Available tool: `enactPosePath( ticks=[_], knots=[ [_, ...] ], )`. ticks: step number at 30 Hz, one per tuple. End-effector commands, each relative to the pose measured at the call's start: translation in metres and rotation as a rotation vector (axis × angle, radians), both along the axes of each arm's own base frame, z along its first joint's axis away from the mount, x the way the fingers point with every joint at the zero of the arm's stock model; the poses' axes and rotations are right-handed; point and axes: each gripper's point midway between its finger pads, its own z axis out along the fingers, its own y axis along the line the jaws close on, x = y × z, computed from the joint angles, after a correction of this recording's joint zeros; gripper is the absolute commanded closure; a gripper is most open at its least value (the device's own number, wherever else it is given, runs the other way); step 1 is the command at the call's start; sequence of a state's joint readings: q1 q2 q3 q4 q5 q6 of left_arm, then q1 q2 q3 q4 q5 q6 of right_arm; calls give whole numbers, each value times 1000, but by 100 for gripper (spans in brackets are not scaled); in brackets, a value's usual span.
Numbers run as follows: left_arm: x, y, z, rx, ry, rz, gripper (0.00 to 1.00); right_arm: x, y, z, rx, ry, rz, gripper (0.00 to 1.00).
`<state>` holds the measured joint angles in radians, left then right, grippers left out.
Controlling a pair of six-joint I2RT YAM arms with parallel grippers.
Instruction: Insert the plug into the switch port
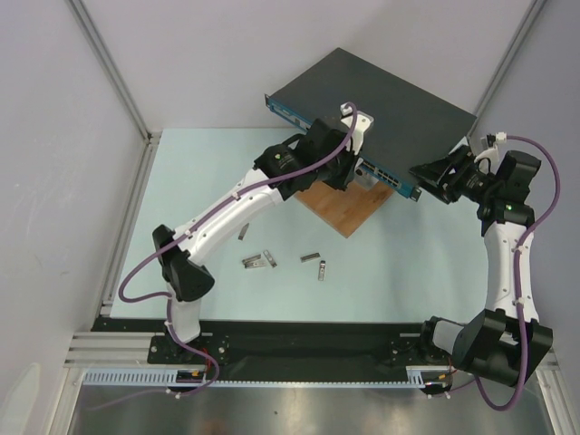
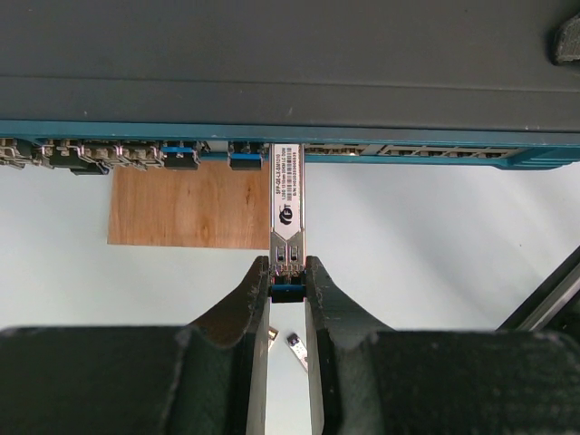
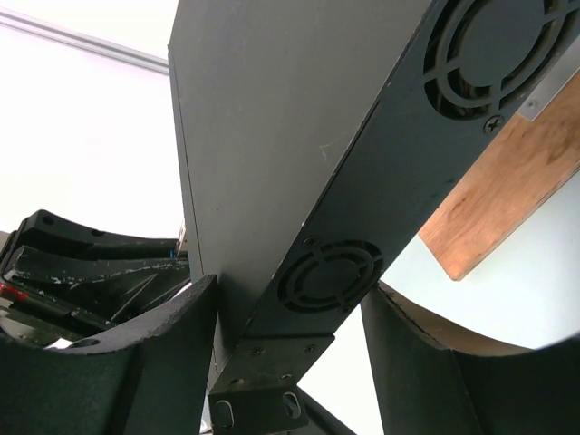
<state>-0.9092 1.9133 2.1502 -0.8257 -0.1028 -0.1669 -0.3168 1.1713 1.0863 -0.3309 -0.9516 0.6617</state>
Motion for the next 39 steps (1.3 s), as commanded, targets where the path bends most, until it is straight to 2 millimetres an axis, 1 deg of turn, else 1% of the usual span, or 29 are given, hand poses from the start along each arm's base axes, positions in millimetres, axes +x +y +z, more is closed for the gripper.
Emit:
enactPosePath(
  ticks=[1, 18, 22, 25, 31, 34, 39],
  knots=[
    [13, -2, 22, -57, -43, 34, 100, 1, 17, 6, -24, -72, 70, 63],
    [19, -3, 19, -54, -43, 43, 100, 0, 22, 7, -20, -81, 91, 68],
    [26, -4, 29, -74, -64, 54, 100, 0, 23, 6, -22, -79, 97, 71],
    [28, -7, 43, -107, -86, 49, 100, 0, 26, 4, -24, -78, 104, 74],
    [33, -10, 46, -118, -98, 55, 100, 0, 28, 5, -27, -83, 112, 80],
    [31, -13, 49, -139, -92, 51, 100, -1, 29, 4, -29, -80, 115, 82],
    [27, -17, 62, -186, -97, 33, 100, 0, 30, 2, -29, -77, 118, 84]
  ],
)
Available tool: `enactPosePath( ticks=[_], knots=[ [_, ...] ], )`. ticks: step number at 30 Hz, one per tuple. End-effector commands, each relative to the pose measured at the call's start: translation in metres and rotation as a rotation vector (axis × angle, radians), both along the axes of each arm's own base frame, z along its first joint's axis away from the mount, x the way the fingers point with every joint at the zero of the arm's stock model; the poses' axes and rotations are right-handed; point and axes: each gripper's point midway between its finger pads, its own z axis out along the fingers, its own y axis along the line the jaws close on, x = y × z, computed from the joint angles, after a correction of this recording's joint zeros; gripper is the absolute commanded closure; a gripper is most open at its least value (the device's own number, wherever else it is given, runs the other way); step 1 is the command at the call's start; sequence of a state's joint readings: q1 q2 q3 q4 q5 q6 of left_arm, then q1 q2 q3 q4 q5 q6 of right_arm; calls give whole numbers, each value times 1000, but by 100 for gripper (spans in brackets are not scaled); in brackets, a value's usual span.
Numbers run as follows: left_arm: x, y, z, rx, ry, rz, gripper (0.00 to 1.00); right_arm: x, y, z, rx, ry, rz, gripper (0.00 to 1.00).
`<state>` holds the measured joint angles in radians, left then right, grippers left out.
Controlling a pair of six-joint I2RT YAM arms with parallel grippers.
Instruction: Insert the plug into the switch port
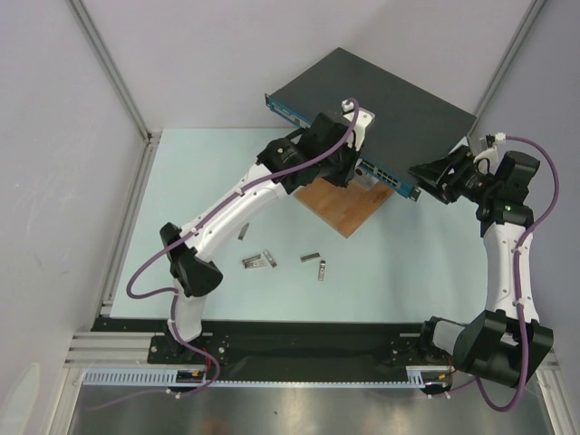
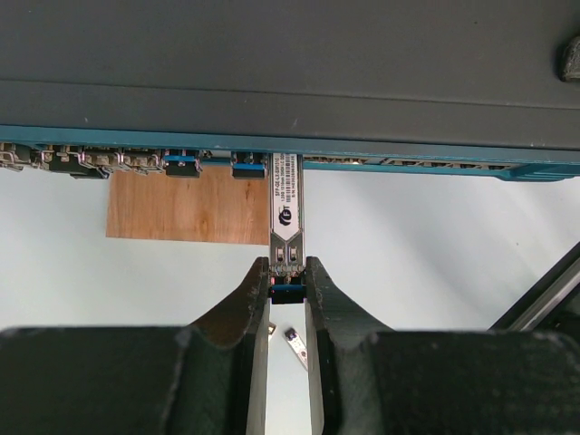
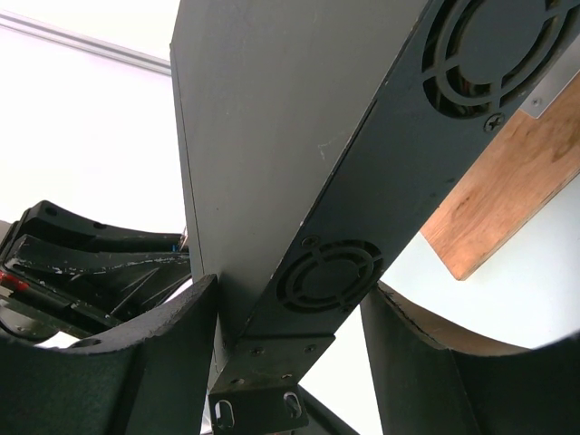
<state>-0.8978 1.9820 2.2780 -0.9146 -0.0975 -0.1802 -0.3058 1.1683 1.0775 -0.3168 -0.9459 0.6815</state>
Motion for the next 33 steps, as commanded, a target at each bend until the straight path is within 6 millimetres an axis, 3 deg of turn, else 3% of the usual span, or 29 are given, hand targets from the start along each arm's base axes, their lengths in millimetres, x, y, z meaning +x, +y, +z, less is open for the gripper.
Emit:
enactPosePath(
  ticks=[1, 15, 22, 31, 33],
  knots=[
    [20, -16, 64, -208, -133, 18, 100, 0, 27, 3, -40, -83, 119, 85],
    [11, -14, 82, -276, -157, -4, 100, 2, 28, 2, -38, -80, 117, 87],
    [17, -22, 57, -234, -138, -11, 100, 2, 29, 2, -33, -77, 123, 89],
    [33, -38, 57, -278, -177, -3, 99, 0, 34, 4, -9, -77, 149, 99],
    [35, -42, 56, -282, -184, -5, 94, 0, 34, 4, -8, -78, 152, 100]
  ],
)
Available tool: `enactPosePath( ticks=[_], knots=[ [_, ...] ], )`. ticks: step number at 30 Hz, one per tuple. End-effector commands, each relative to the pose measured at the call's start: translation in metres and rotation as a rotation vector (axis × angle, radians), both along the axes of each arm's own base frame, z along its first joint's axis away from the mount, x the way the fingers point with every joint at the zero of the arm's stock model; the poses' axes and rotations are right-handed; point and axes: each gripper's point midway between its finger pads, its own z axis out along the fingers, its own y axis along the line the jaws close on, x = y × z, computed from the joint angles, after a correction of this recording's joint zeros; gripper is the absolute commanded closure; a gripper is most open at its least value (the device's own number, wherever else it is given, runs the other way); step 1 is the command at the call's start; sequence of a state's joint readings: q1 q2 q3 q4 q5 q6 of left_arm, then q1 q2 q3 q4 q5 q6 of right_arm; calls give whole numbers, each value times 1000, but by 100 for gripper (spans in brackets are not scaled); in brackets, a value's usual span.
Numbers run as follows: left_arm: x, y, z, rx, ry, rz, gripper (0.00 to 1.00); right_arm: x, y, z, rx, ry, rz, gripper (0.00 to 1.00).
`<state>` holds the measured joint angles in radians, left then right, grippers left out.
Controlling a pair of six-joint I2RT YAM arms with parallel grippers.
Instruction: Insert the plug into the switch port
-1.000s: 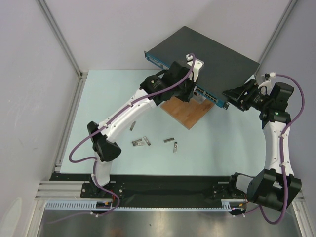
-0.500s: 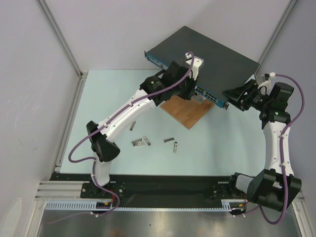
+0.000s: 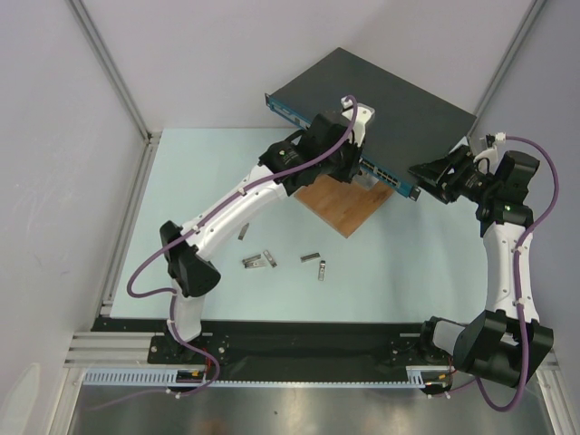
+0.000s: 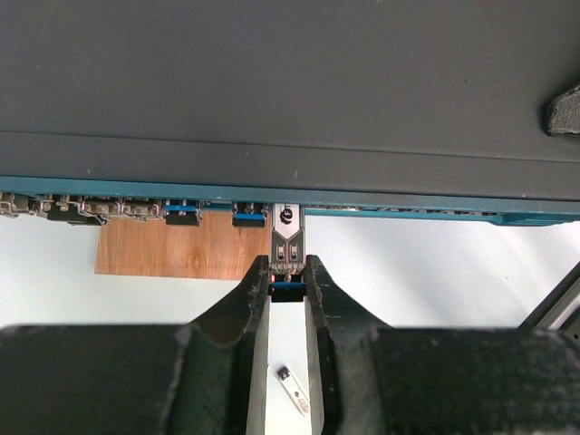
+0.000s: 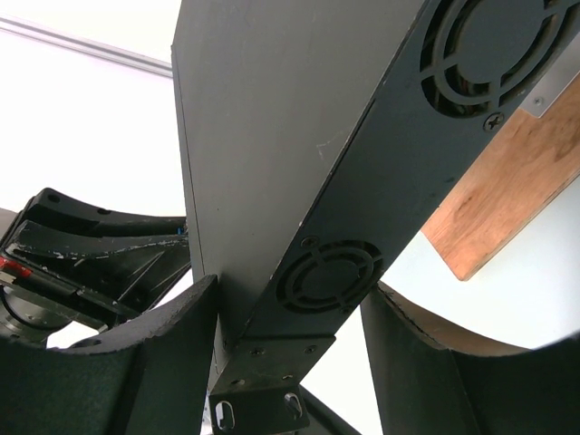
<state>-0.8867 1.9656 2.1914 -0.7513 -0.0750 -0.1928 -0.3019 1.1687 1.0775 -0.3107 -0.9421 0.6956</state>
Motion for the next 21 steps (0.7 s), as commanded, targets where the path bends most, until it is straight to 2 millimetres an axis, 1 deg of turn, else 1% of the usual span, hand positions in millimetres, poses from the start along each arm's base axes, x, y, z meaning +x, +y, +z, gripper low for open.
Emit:
enactPosePath(
  ticks=[1, 2, 4, 7, 8, 9, 10, 11, 12, 13, 14, 17, 19, 21],
  knots=[
    [23, -27, 54, -198, -150, -1, 91, 0, 34, 4, -16, -83, 157, 100],
    [23, -28, 55, -200, -154, -2, 86, 0, 34, 3, -14, -81, 156, 100],
    [25, -28, 56, -196, -163, -3, 83, 0, 33, 3, -15, -82, 156, 100],
    [24, -23, 53, -170, -166, -1, 75, 2, 33, 3, -17, -82, 156, 100],
    [23, -20, 49, -153, -158, 0, 71, 2, 32, 4, -18, -85, 154, 100],
    [20, -15, 56, -159, -167, -1, 69, 2, 32, 4, -18, -85, 154, 100],
    [17, -12, 48, -138, -158, -6, 67, 2, 31, 5, -18, -86, 153, 100],
    [14, -8, 48, -135, -156, -11, 62, 2, 31, 5, -20, -87, 153, 100],
    [10, -5, 47, -129, -152, -20, 59, 2, 31, 6, -19, -89, 156, 100],
    [2, 3, 49, -120, -152, -31, 56, 3, 30, 6, -20, -90, 153, 100],
    [-4, 5, 49, -120, -147, -53, 50, 3, 29, 6, -25, -94, 155, 100],
    [-19, 19, 47, -91, -145, -86, 39, 3, 28, 7, -24, -92, 154, 100],
    [-26, 33, 41, -59, -132, -90, 37, 3, 26, 8, -28, -96, 152, 100],
    [-32, 41, 36, -37, -124, -95, 37, 4, 25, 7, -30, -95, 149, 100]
  ],
)
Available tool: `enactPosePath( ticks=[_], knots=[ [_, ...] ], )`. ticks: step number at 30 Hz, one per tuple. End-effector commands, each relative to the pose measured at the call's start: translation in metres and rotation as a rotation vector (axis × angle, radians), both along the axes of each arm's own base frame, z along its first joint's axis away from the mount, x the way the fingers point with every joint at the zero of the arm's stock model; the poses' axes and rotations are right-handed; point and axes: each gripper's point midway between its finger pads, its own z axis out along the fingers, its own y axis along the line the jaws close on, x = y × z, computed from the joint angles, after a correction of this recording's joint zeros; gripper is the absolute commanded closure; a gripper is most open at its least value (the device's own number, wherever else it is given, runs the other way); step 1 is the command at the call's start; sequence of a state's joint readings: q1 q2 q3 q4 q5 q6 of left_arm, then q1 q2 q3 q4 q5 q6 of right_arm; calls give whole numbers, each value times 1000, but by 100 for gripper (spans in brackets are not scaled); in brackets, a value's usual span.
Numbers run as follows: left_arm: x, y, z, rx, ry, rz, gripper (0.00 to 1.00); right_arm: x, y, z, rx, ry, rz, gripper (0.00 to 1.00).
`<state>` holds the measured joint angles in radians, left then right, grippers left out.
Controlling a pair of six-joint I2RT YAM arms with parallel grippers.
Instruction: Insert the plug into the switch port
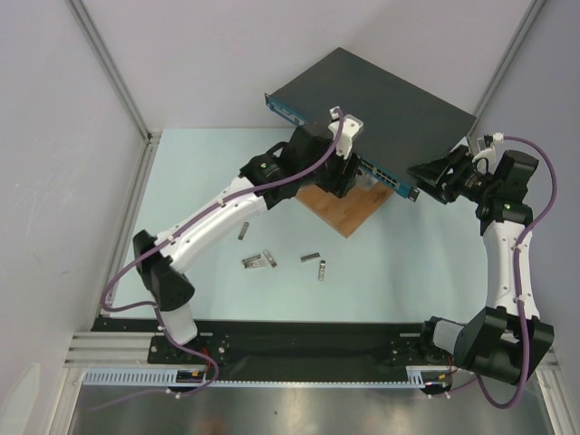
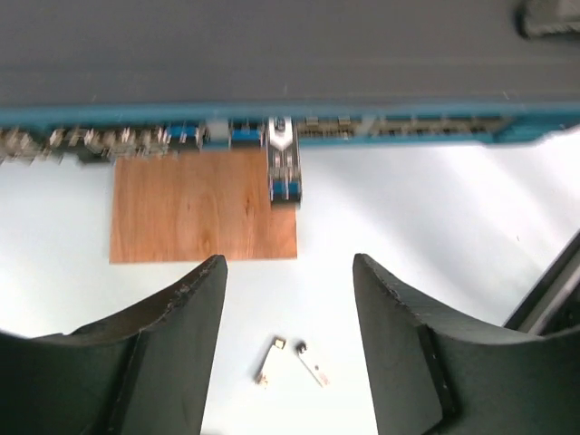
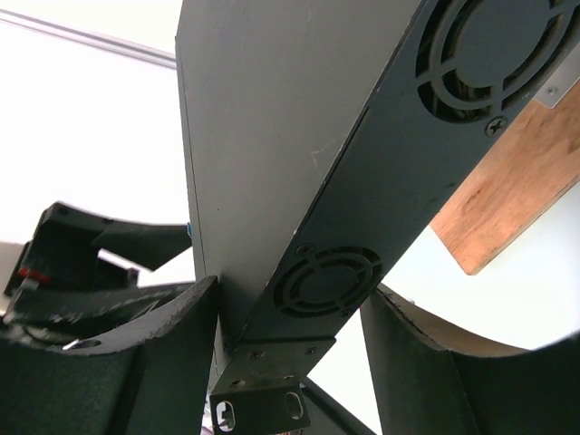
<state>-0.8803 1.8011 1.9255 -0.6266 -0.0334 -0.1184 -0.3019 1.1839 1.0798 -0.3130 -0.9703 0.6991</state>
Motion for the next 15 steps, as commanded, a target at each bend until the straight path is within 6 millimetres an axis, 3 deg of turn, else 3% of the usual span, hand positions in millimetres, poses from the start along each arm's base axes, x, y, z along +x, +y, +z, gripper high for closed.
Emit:
enactPosePath(
  ticks=[1, 5, 7, 10, 15],
  knots=[
    [-15, 25, 34, -31, -66, -31, 37, 5, 22, 9, -47, -110, 124, 100],
    [-25, 29, 42, -50, -101, -79, 55, 5, 22, 8, -49, -108, 122, 100],
    [-24, 26, 44, -65, -108, -85, 69, 5, 22, 7, -52, -108, 123, 100],
    [-17, 17, 45, -73, -108, -83, 83, 5, 22, 5, -52, -102, 122, 100],
    [-5, 3, 46, -79, -110, -78, 90, 5, 22, 4, -54, -100, 125, 100]
  ],
)
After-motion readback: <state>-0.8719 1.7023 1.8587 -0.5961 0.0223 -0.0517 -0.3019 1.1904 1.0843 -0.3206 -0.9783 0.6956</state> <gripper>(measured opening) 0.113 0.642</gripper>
